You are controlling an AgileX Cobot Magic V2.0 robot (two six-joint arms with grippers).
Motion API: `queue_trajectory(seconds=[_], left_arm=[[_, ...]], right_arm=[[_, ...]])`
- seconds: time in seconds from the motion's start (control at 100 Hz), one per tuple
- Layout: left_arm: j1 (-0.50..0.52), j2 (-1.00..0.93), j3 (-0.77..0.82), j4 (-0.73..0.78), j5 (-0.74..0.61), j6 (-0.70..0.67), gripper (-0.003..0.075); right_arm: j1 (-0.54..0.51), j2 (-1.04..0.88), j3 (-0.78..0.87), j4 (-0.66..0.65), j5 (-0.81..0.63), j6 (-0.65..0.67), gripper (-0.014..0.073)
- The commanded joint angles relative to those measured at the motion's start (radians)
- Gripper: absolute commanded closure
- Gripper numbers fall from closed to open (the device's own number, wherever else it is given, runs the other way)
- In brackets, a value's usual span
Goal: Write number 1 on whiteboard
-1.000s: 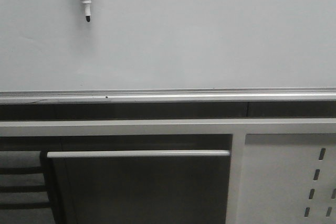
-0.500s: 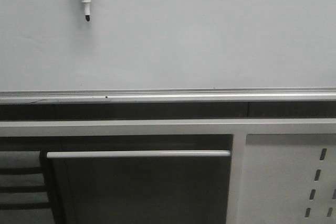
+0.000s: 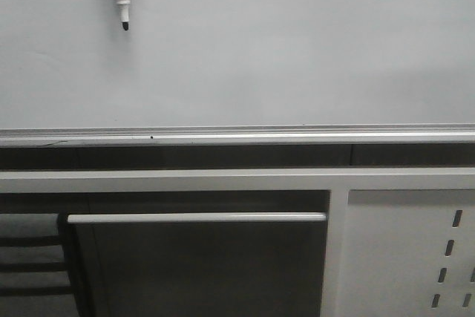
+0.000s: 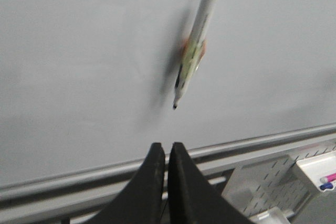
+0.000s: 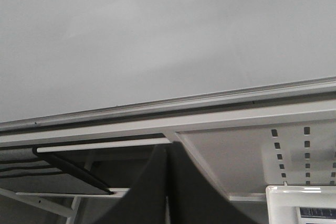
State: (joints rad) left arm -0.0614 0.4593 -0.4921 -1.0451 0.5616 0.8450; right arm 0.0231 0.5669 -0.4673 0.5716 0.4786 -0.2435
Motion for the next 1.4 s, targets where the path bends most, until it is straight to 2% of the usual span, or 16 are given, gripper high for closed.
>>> queue_trajectory(seconds=[0.0,0.09,0.43,0.5,0.62,0.86,0.97,1.08,1.19,1.39], left_arm=[[0.000,0.013,-0.031,-0.230,-0.065,0.178,0.0741],[0.000,0.014,-0.031,-0.291,-0.062,0.250,0.0741],[0.000,0.015,-0.029,-0.300,-0.006,0.252,0.0741],[0.000,0.015,-0.020,-0.305,-0.023,0.252,0.0741],[0.000,0.015,0.003,-0.336,-0.130,0.245,0.0741],[0.000,0.017,0.042,-0.382,-0.183,0.237,0.0741],[0.000,0.022,0.051,-0.382,-0.163,0.237,0.0741],[0.000,0.063,0.053,-0.387,-0.093,0.305,0.0741],[0.000,0.084,0.053,-0.455,-0.137,0.320,0.0741],[-0.021,0.093,0.053,-0.500,-0.136,0.363,0.0741]], right_arm=[[0.024,0.012,-0.038,0.019,-0.076,-0.015,0.0657],[0.042,0.012,-0.038,0.019,-0.077,-0.015,0.0657],[0.045,0.012,-0.038,0.026,-0.023,-0.015,0.0657],[0.045,0.012,-0.038,0.048,-0.040,-0.015,0.0657],[0.046,0.012,-0.038,0.070,-0.075,-0.015,0.0657],[0.103,0.010,-0.036,0.082,-0.207,-0.015,0.0657],[0.131,0.010,-0.029,0.082,-0.252,-0.015,0.0657],[0.146,0.021,-0.019,0.068,-0.268,-0.015,0.0657],[0.146,0.033,-0.019,0.068,-0.283,-0.015,0.0657],[0.146,0.034,-0.019,0.063,-0.302,-0.015,0.0657]])
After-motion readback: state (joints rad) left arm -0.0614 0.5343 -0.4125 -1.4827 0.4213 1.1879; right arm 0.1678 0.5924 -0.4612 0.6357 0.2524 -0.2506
